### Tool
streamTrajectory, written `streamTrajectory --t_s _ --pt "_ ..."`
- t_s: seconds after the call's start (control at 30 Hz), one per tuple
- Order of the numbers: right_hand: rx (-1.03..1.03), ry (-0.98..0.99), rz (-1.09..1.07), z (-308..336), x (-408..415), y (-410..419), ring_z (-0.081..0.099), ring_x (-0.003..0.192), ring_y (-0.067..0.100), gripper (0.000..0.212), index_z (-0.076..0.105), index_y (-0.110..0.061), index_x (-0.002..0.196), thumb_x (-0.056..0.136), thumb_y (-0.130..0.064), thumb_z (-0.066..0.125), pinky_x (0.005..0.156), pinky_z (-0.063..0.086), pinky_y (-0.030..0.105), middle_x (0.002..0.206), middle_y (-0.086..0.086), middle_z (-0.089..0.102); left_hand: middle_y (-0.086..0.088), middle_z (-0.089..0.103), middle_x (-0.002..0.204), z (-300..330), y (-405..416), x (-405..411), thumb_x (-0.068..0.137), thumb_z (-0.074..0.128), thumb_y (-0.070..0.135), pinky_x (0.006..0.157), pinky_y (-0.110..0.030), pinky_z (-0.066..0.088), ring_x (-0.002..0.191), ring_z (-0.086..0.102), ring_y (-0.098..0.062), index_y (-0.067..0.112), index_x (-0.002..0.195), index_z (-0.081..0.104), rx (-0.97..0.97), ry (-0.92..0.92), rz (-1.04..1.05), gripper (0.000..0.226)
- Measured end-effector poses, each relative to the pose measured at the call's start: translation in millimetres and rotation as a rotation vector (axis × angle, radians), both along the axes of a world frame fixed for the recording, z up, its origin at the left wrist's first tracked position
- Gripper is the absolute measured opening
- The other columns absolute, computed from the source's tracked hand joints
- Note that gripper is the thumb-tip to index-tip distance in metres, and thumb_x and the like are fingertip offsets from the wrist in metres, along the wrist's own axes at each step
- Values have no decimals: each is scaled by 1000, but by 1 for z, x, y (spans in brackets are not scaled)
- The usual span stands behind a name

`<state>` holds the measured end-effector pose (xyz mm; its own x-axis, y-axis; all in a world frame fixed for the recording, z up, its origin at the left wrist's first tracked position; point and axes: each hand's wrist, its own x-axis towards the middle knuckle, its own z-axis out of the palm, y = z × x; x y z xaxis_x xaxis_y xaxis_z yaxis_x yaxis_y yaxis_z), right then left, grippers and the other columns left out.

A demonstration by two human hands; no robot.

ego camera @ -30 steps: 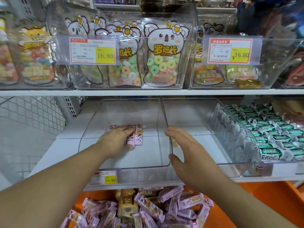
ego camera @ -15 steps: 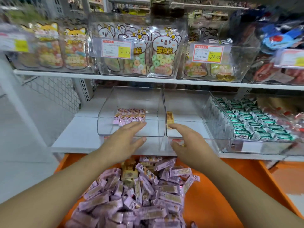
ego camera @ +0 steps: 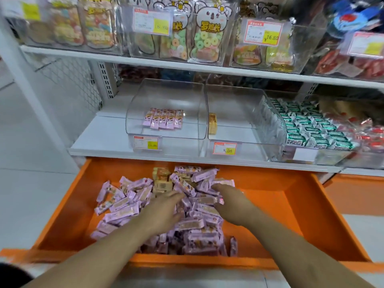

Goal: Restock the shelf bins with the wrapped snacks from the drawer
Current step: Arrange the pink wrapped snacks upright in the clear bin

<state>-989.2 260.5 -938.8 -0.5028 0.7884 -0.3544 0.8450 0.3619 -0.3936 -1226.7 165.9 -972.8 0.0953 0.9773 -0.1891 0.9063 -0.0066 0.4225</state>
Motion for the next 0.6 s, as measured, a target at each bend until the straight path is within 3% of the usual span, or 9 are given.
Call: streamTrajectory --t_s 0.1,0.13,0.23,0.3,0.47,0.6 --pt "-25 -53 -5 -34 -4 17 45 145 30 62 36 -19 160 103 -21 59 109 49 45 164 6 40 2 55 147 -25 13 13 86 51 80 109 -33 43 134 50 -19 24 151 49 -144 9 -47 86" --pt "-32 -64 -9 -46 -6 22 43 146 30 62 37 -19 160 102 -20 59 109 49 45 163 7 40 0 59 144 -36 16 15 86 53 78 108 -34 46 131 53 -20 24 150 51 -188 34 -65 83" --pt "-38 -118 -27 -80 -10 35 42 145 34 62 43 -19 157 99 -27 62 113 46 47 158 10 46 -6 65 137 -60 23 19 90 73 47 103 -40 51 124 61 -27 24 147 50 -235 77 -81 66" --pt "-1 -136 -38 -97 -14 39 48 136 36 56 53 -18 150 97 -31 64 109 48 47 146 11 55 -8 67 130 -65 28 22 91 72 47 98 -43 54 117 64 -29 22 144 48 -239 55 -67 63" --pt "60 -41 -72 -100 -20 42 60 110 32 38 69 -17 125 87 -15 65 82 53 37 116 6 62 -5 65 120 -65 30 16 92 71 48 85 -47 59 103 66 -25 31 138 40 -272 -20 -32 58" --pt "32 67 -122 -67 -19 47 65 85 23 23 65 -18 113 91 -23 67 61 48 31 103 3 66 8 67 103 -36 30 9 95 67 44 70 -33 56 82 63 -6 36 118 54 -254 -116 20 27"
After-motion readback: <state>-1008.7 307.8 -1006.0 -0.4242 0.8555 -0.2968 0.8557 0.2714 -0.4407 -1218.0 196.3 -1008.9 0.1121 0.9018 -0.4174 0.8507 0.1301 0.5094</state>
